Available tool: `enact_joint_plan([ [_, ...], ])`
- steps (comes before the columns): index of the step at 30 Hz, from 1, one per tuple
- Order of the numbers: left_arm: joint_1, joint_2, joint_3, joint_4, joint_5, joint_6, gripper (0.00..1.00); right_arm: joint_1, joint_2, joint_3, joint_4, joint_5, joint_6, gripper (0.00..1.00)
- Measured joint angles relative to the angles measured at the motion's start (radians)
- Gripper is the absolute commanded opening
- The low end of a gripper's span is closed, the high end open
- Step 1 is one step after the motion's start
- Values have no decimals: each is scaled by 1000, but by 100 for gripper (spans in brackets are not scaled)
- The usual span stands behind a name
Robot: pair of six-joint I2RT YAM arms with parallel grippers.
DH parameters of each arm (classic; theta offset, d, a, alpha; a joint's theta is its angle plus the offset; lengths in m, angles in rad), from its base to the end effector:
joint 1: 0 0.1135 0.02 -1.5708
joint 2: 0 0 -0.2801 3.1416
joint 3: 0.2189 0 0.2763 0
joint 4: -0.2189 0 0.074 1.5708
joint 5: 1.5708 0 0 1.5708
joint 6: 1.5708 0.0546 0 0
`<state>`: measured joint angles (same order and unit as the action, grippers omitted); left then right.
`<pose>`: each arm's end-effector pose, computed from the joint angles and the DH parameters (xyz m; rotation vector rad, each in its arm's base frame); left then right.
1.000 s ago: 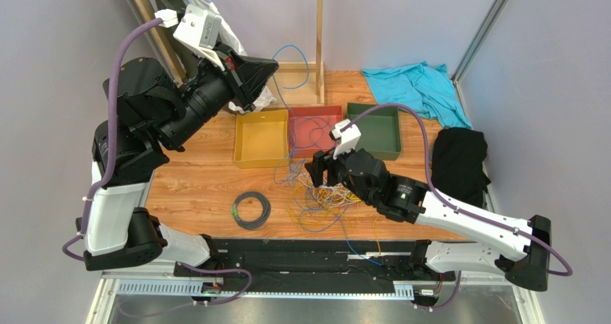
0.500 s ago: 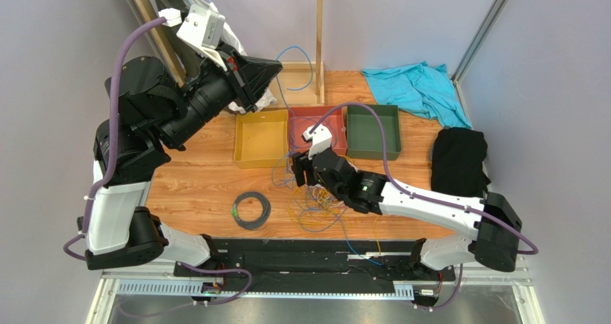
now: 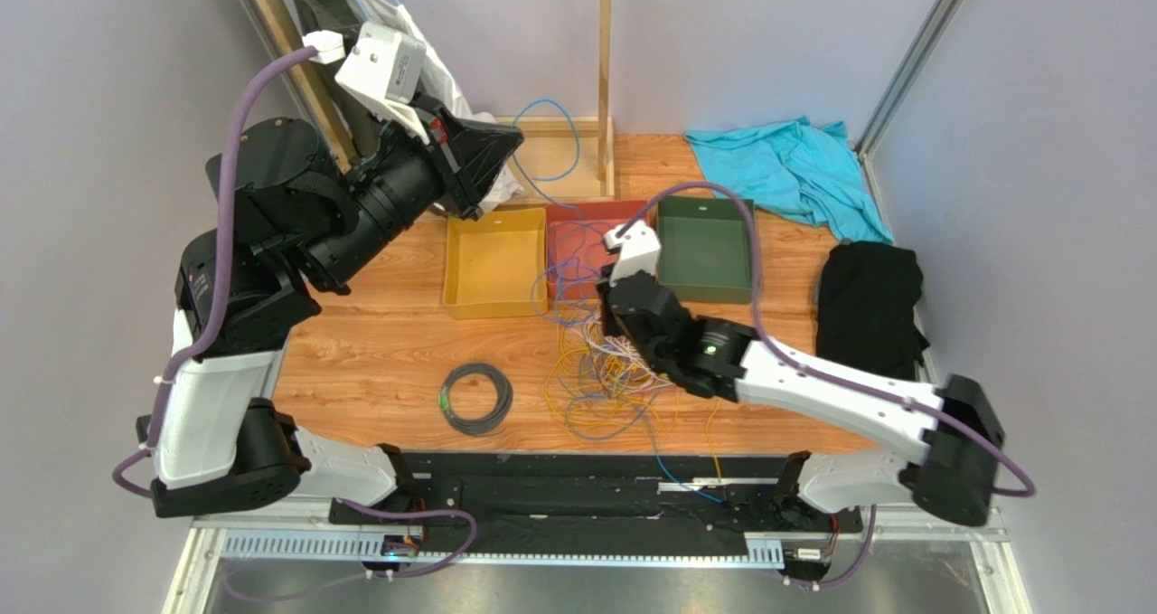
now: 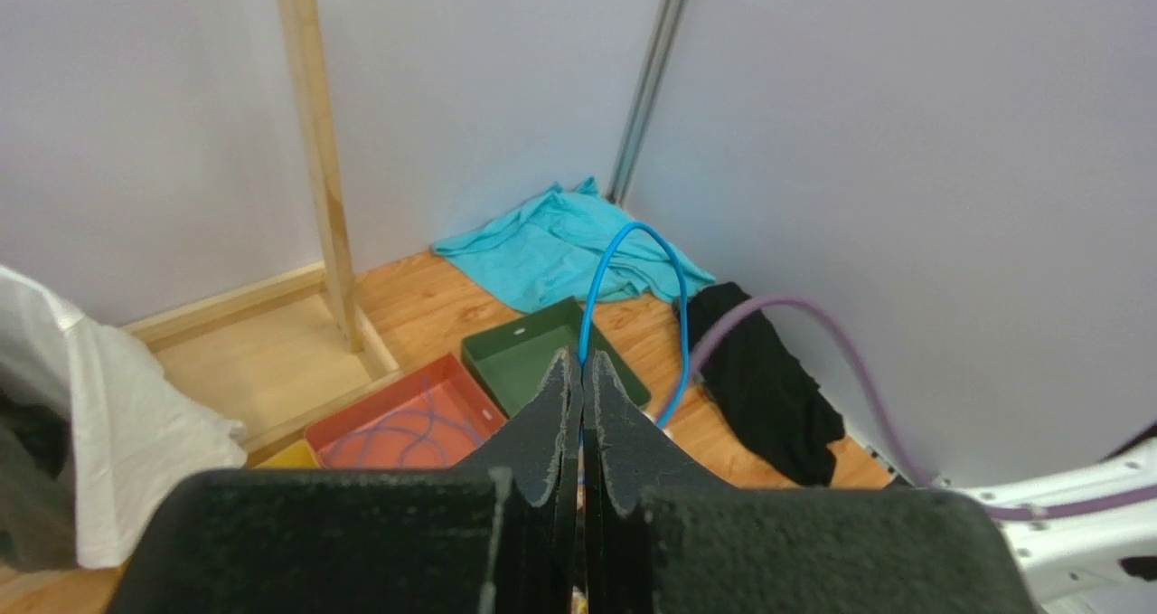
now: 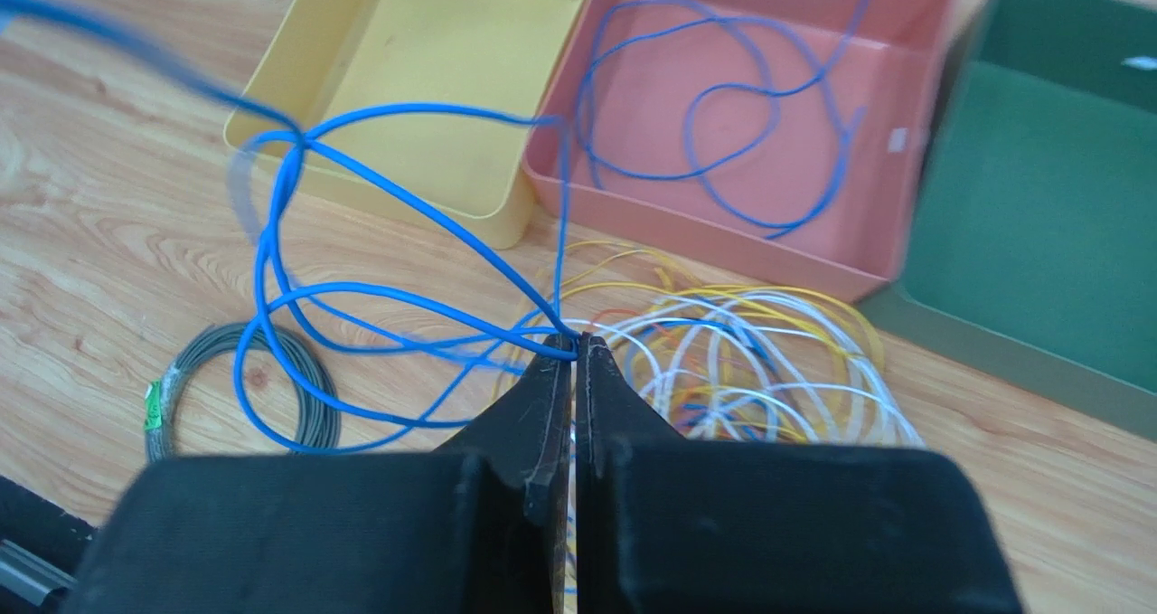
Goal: Untangle the cables
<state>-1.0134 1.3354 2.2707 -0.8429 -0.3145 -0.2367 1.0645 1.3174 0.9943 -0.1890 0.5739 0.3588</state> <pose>0.1158 -0.1539 0.6502 0.3286 1.4964 -0.7748 0.1855 0.2734 0.2972 -0.3633 1.9755 0.3140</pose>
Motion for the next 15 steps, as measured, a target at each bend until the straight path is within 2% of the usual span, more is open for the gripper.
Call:
enact_joint_plan([
  [2,0,-28,-51,0,-27,-2,0,0,-89,0,-60,27,0,0],
  [9,0,-141,-310,23,-145,-52,0,11,-566,76,-281,140,0,0],
  [15,-1,-166,-434,-68,-298,-152,0,10,-745,138,-417,239,42,0],
])
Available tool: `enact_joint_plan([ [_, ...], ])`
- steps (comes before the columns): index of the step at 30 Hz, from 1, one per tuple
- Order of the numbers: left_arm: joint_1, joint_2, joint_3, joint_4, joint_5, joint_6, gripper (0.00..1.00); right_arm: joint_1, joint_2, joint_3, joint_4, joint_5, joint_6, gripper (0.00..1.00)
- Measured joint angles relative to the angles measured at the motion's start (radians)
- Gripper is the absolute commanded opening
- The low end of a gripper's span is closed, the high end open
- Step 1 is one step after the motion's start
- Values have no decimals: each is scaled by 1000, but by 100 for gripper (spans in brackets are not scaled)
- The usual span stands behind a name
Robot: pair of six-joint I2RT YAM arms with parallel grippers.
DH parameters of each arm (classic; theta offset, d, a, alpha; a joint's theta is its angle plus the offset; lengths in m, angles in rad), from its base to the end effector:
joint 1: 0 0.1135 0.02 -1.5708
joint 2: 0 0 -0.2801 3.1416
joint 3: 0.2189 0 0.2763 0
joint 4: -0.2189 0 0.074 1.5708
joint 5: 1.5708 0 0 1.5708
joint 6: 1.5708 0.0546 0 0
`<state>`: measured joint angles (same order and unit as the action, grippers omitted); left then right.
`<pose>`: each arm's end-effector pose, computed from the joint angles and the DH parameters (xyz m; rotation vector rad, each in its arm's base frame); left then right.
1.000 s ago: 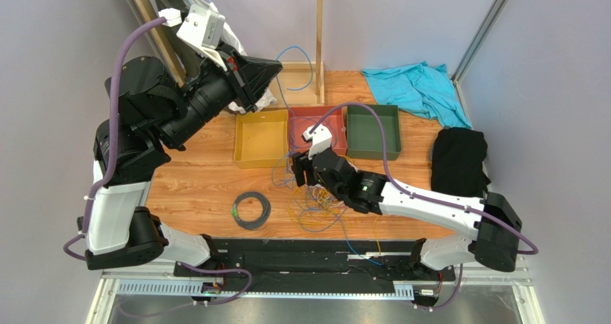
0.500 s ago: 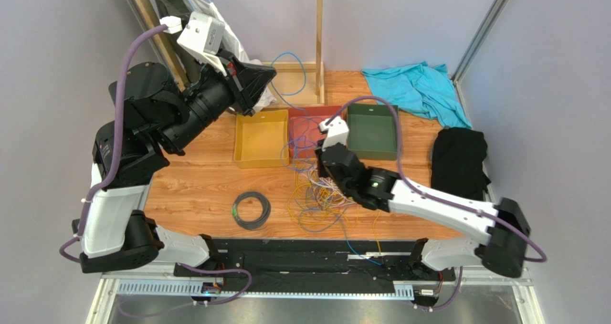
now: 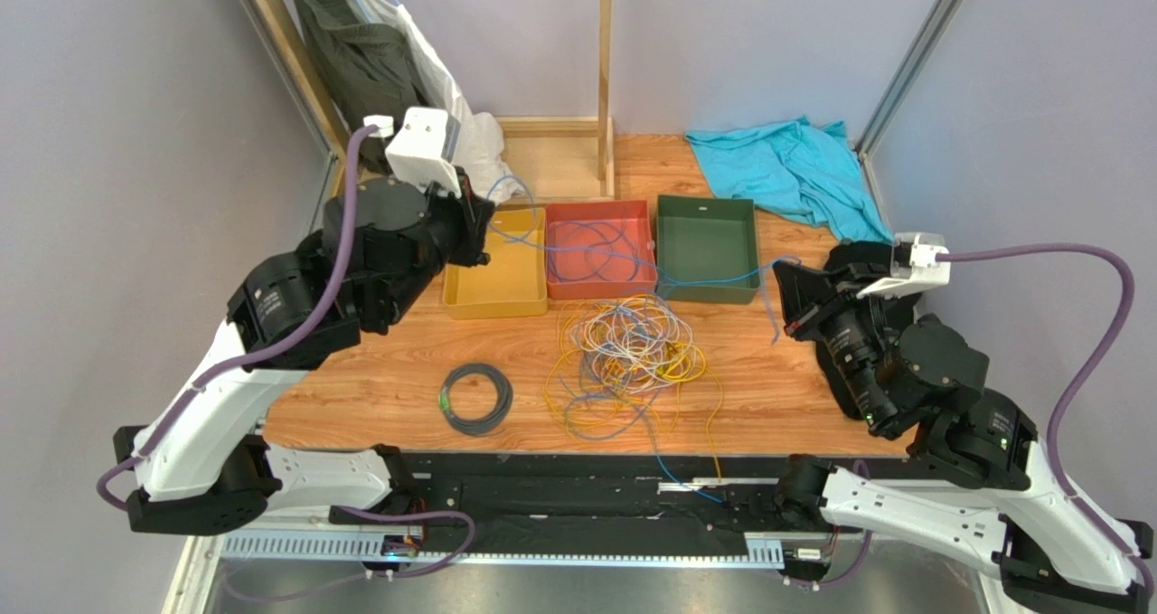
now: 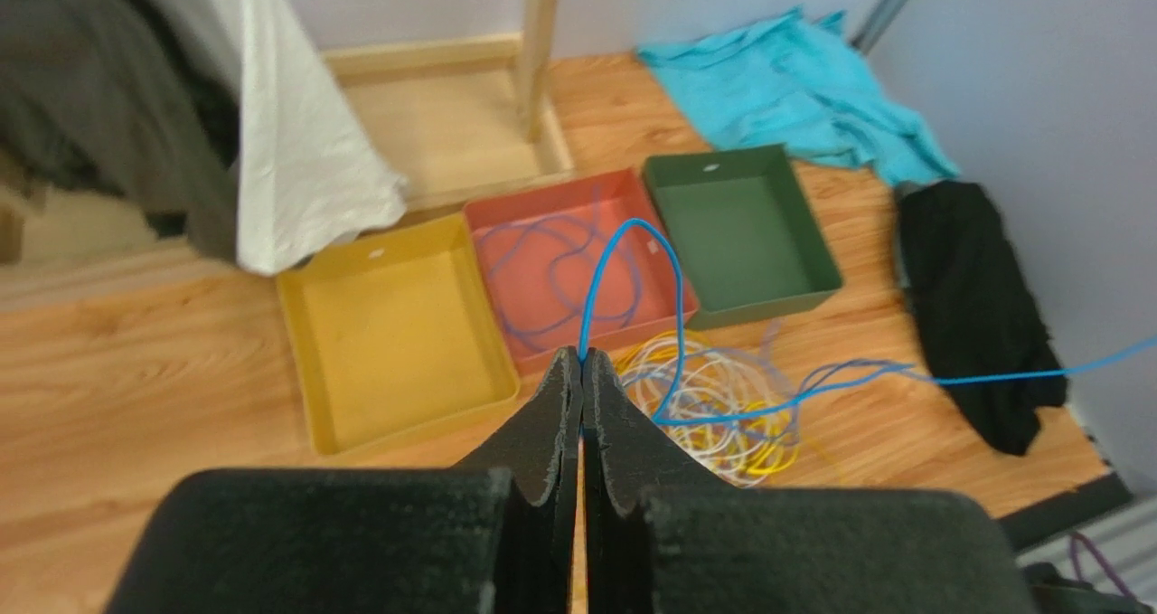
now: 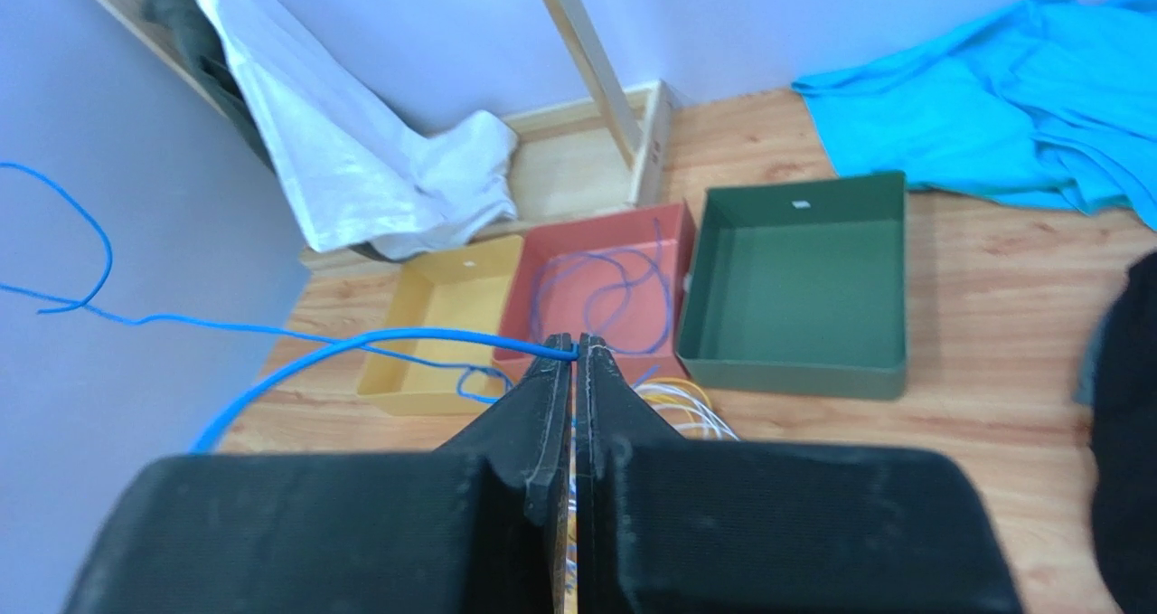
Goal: Untangle the cables
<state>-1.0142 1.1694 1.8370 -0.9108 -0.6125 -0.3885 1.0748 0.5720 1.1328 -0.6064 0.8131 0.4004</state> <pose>0.1325 -0.1536 0.5569 0.1260 1.7876 -0.4578 0.0788 0.0624 0.4543 0.0861 1.6214 0.4864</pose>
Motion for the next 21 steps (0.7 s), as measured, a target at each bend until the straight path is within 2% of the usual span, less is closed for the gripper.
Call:
enact_joint_plan([
  [7,0,-94,-217,-134,-85,-143,0,0,-13,-39,-141,34,41,0],
  [14,30,-144,-368,-214,-91,-258,0,0,-54,43,-127,84,-53,0],
  [21,215,-160,-523,-256,-8,-317,0,0,-81,192,-10,144,-205,0],
])
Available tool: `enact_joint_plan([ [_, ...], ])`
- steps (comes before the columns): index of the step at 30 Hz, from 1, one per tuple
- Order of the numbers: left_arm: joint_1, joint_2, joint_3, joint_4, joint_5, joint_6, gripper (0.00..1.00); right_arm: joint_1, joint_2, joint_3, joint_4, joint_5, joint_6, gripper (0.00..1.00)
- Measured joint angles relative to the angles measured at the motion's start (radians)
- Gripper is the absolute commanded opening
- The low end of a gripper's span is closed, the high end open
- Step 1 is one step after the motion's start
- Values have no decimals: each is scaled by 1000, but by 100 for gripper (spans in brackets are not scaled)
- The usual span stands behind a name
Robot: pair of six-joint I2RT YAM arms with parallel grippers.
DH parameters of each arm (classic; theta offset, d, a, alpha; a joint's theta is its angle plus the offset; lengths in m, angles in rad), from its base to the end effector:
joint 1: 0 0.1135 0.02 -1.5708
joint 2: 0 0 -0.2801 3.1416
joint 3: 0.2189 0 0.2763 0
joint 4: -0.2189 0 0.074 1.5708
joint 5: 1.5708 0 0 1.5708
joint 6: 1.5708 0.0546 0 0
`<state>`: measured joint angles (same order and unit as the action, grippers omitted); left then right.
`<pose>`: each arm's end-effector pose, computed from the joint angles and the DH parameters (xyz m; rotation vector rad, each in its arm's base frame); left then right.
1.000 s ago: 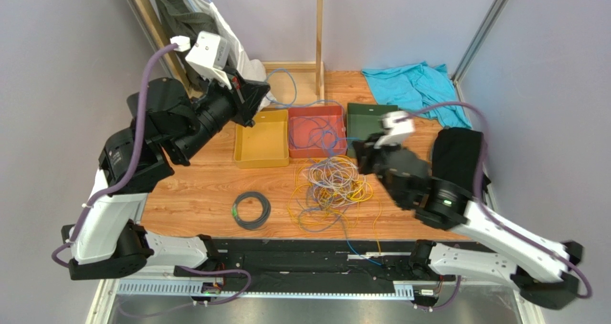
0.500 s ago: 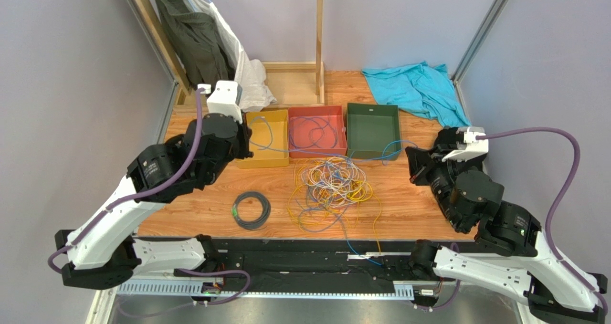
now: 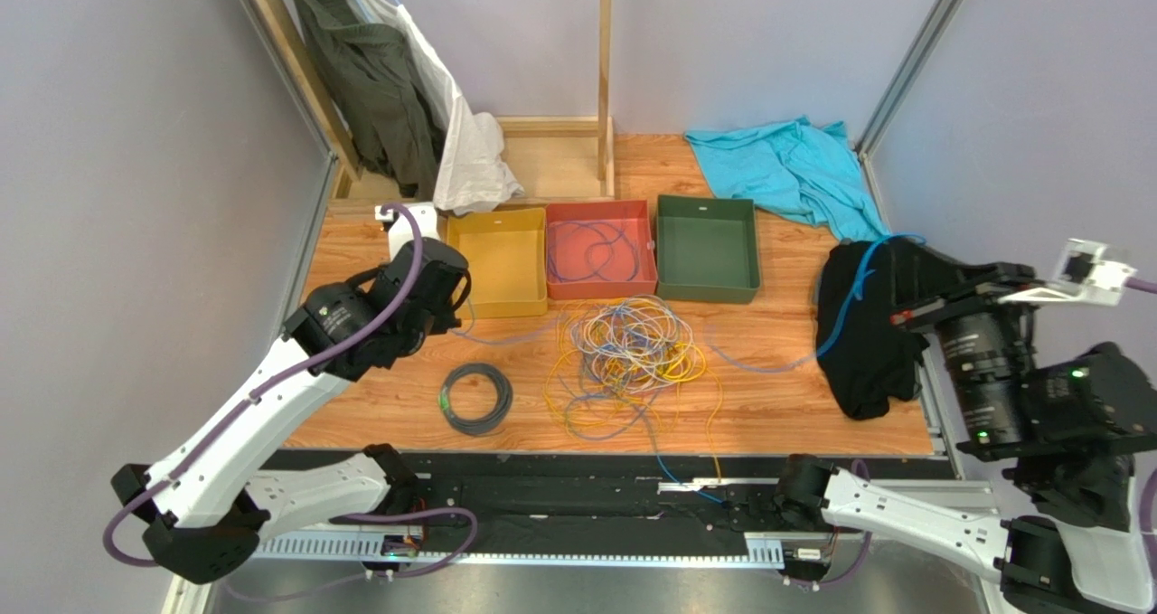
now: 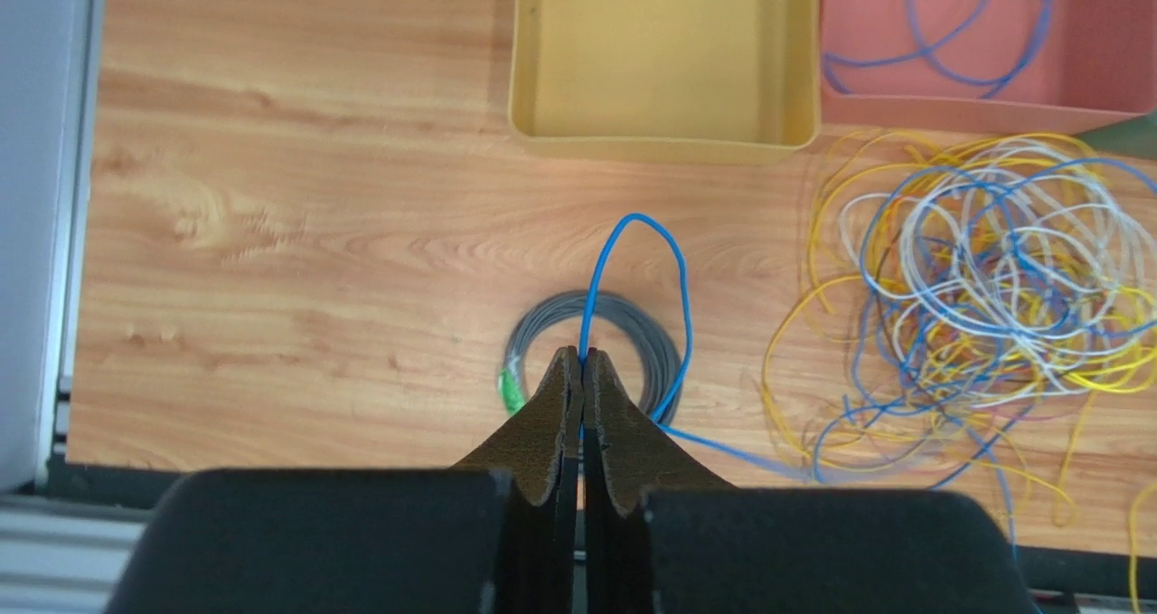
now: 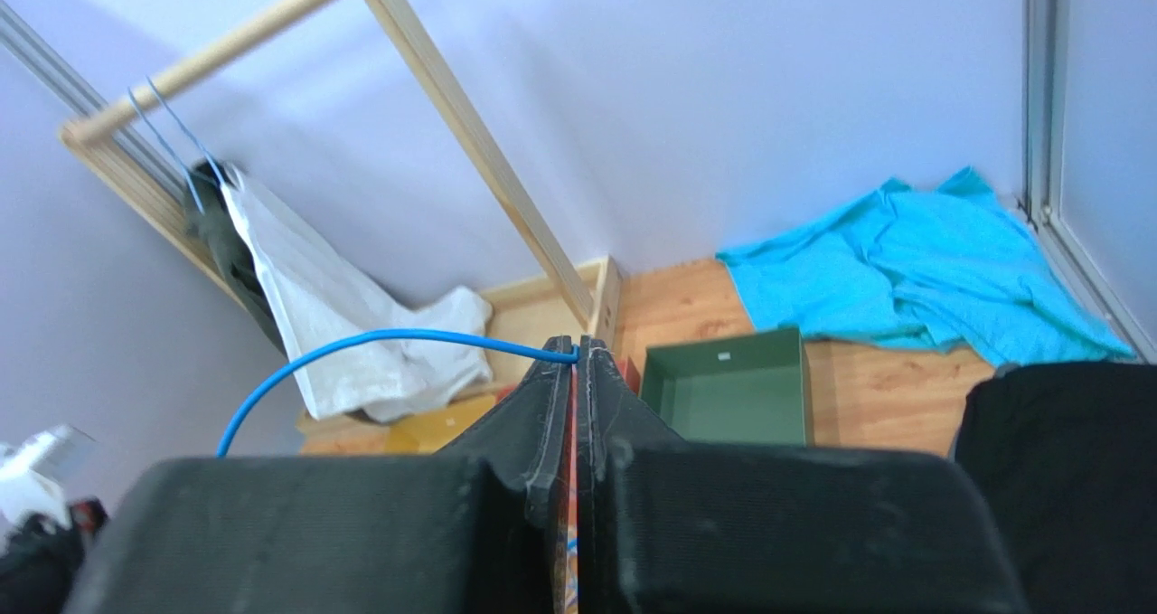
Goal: Untangle the cables
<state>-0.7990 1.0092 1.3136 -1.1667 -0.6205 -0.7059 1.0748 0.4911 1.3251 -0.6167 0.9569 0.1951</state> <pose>0.1533 -0.1120 0.3987 -0.1597 2.2313 -0.0416 0.0453 -0.0100 0.5084 0.1940 1.4452 0.3930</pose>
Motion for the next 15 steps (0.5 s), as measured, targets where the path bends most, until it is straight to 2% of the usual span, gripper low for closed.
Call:
enact_joint_plan([
  [4,61,-9,-76,-5,49,-19,0,0,5,75,62,6,-77,0],
  [9,89,-14,-85,2,82,-26,0,0,5,110,111,6,-132,0],
  [12,92,-20,-50,19,109,-18,0,0,5,85,101,-1,-124,0],
  [15,92,-2,80,43,143,8,0,0,5,2,85,-19,-66,0],
])
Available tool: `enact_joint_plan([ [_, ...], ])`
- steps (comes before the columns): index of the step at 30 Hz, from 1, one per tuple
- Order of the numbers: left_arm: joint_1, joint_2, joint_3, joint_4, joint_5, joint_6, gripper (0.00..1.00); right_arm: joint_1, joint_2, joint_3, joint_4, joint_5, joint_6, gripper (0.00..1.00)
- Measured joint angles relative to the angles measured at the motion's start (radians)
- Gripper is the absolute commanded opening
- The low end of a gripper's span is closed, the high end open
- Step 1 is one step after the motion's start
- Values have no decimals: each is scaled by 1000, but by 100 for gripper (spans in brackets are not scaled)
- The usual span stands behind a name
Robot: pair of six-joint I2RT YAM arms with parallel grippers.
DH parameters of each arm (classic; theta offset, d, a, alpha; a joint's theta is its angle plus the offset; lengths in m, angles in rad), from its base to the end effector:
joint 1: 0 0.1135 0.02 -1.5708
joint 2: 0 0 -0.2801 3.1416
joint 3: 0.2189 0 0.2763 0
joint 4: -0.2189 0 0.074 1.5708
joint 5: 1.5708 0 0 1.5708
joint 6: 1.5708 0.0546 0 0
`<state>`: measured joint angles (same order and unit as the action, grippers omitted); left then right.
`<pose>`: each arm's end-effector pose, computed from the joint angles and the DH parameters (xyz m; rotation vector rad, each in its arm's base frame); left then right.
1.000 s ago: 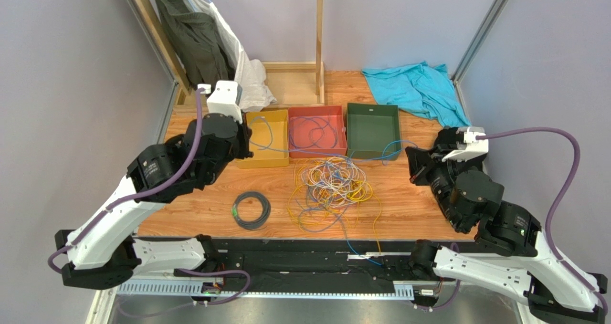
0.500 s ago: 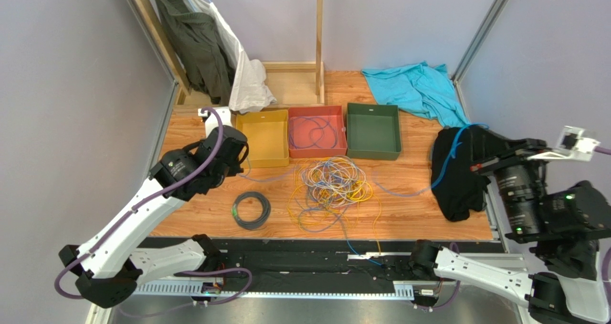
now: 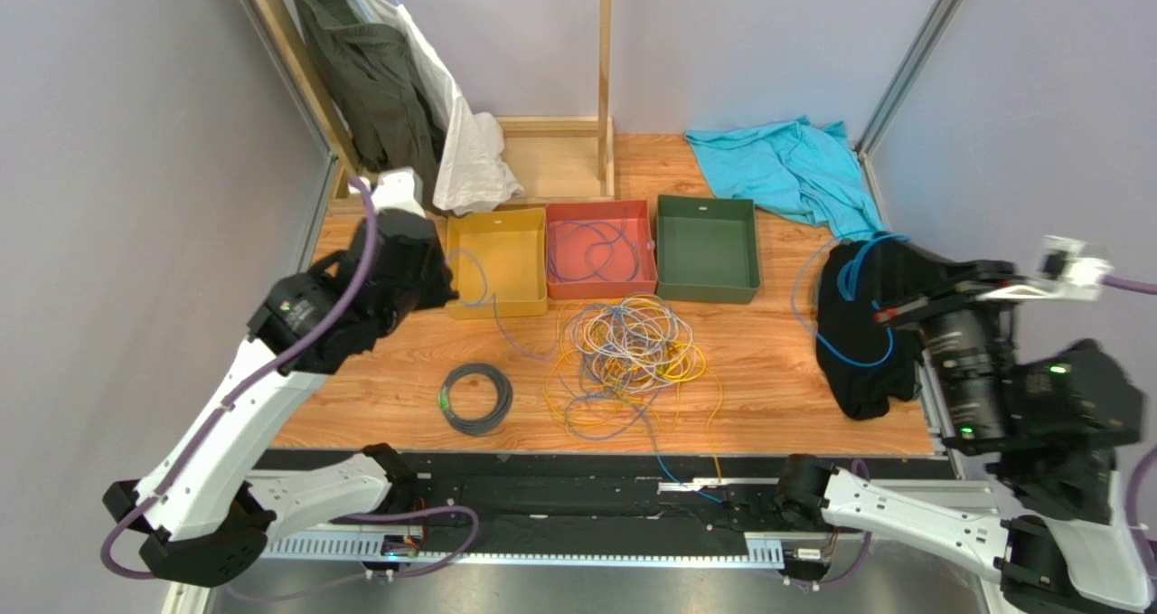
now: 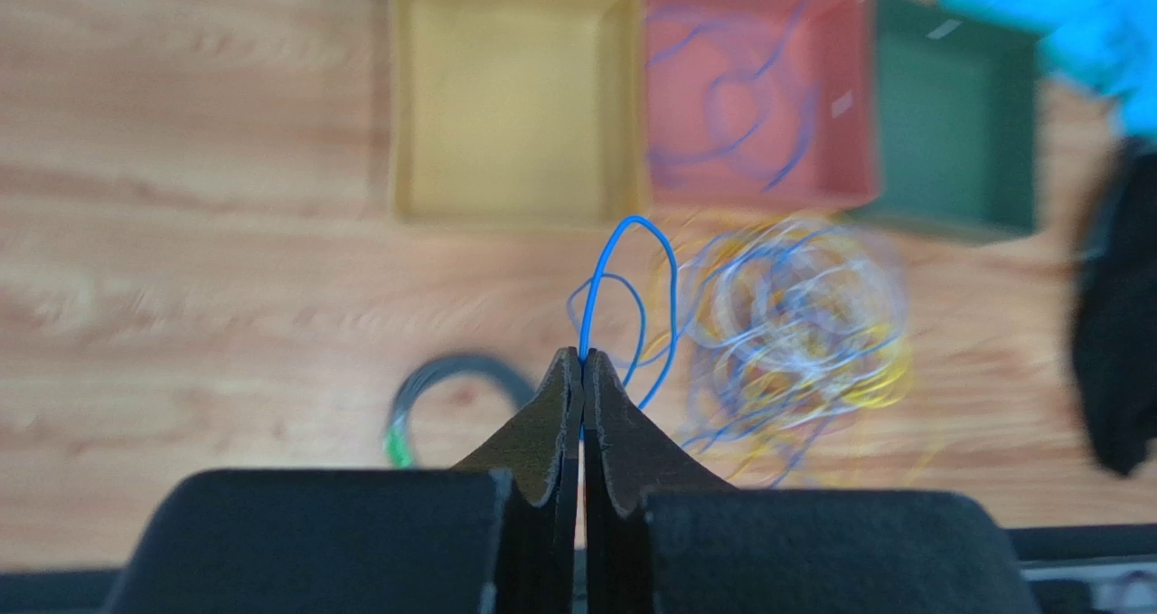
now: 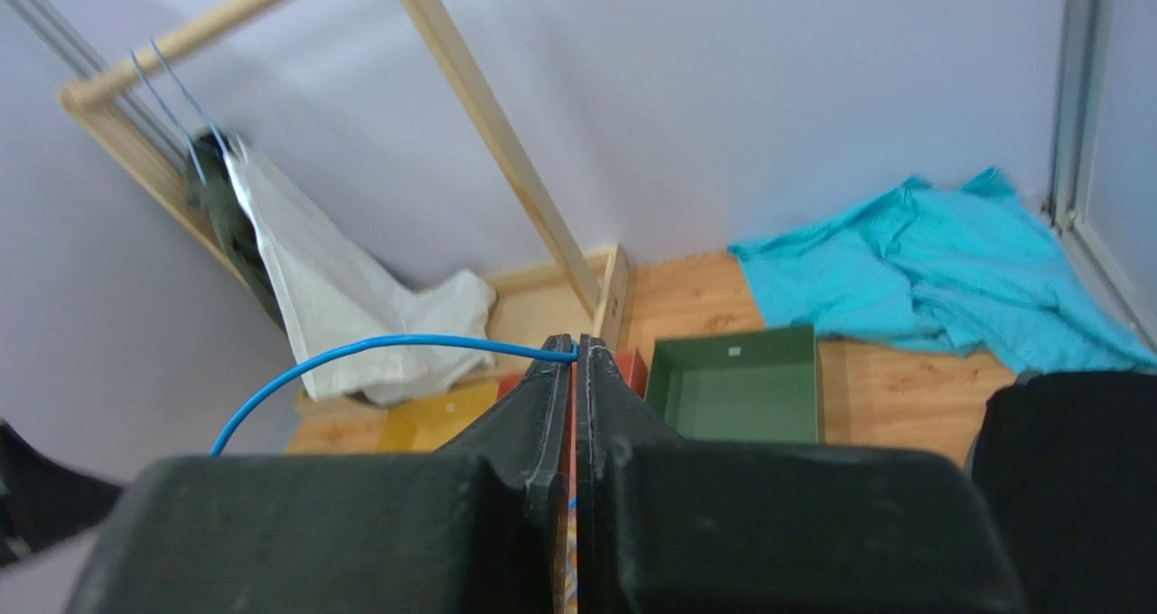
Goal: Untangle the cables
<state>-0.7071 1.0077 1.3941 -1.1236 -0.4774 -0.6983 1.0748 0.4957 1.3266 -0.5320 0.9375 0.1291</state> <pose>0.1595 -0.1033 0.4252 -0.2280 2.2078 -0.2217 0.0448 -0.0097 0.5177 0.1802 1.3961 0.4058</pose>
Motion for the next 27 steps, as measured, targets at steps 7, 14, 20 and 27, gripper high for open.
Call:
enact_joint_plan([
  [7,0,108,374,105,33,83,0,0,63,-192,-64,-42,132,0],
  [14,0,53,219,141,70,90,0,-77,315,-148,-39,-144,153,0],
  [20,0,-95,-80,142,126,31,0,-290,558,-69,-6,-355,193,0],
  [27,0,-206,-267,166,210,-26,0,-378,773,26,66,-478,197,0],
])
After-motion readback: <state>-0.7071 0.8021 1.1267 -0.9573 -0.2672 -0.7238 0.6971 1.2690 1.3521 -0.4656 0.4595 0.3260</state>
